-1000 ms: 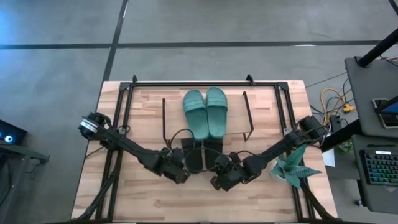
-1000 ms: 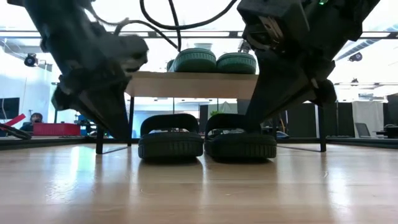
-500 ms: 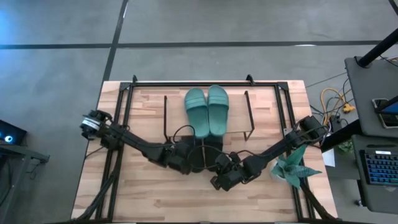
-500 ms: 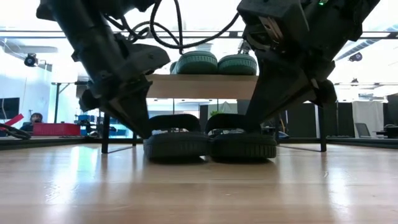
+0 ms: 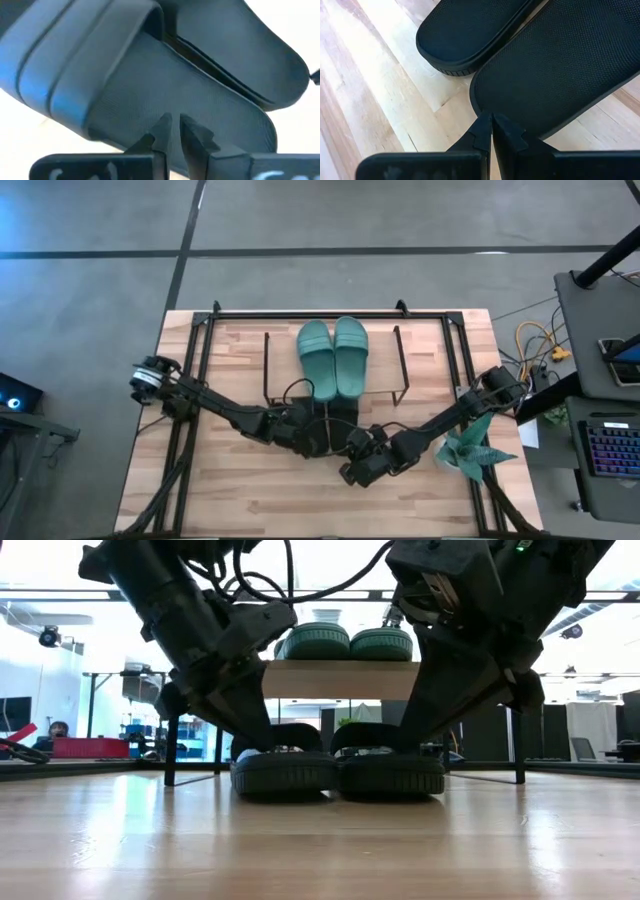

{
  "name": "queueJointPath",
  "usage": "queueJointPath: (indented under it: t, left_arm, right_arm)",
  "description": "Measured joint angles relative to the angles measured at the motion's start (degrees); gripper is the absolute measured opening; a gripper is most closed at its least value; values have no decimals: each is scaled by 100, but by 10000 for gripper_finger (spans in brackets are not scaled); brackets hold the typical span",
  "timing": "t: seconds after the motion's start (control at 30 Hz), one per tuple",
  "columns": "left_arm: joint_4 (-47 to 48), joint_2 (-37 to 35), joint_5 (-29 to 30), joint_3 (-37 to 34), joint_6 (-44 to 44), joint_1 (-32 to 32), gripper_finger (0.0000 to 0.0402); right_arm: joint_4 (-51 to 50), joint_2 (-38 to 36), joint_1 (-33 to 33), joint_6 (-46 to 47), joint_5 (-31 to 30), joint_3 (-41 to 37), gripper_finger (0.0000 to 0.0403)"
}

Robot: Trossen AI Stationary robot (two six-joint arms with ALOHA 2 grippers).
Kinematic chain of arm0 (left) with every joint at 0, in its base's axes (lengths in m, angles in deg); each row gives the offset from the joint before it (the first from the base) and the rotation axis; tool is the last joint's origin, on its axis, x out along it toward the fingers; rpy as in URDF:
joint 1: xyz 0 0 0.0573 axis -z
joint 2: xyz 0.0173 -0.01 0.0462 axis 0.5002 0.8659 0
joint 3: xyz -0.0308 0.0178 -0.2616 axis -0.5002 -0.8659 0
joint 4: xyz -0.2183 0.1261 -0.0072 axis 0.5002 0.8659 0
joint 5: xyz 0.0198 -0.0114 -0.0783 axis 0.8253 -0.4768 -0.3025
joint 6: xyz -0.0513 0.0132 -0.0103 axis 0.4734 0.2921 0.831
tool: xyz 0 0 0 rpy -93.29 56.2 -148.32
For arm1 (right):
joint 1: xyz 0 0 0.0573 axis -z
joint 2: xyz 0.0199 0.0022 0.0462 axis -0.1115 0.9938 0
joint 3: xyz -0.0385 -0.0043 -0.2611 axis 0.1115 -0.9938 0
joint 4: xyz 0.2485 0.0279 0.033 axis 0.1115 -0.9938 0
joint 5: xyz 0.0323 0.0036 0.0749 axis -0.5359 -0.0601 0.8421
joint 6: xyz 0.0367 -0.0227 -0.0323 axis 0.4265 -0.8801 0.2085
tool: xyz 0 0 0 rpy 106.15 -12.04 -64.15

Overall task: Pick and place slides into the shelf
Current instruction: Adjust the left black slipper

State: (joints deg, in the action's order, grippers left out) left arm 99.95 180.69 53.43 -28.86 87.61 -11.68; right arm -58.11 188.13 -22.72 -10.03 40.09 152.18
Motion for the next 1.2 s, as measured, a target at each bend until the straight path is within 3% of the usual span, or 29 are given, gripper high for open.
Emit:
queueJointPath:
  t: [0.37, 0.6, 0.77, 0.9, 1.2]
  left_arm:
    - [273, -187, -2, 73, 0, 54, 22]
    - [2264, -538, -303, 232, 1172, 158, 22]
    - [1702, -423, -927, -17, 1549, 113, 22]
    - [1140, -197, -901, -82, 1686, 55, 22]
    - [1192, -17, -387, -153, 1683, -186, 22]
  right_arm:
    - [-1, 4, 0, 9, 2, 0, 9]
    - [-20, 7, 0, 96, 4, -6, 9]
    - [-20, 8, 4, 96, -34, -27, 9]
    - [-15, 9, 2, 151, -123, -38, 9]
    - [-30, 9, 0, 195, -121, -66, 9]
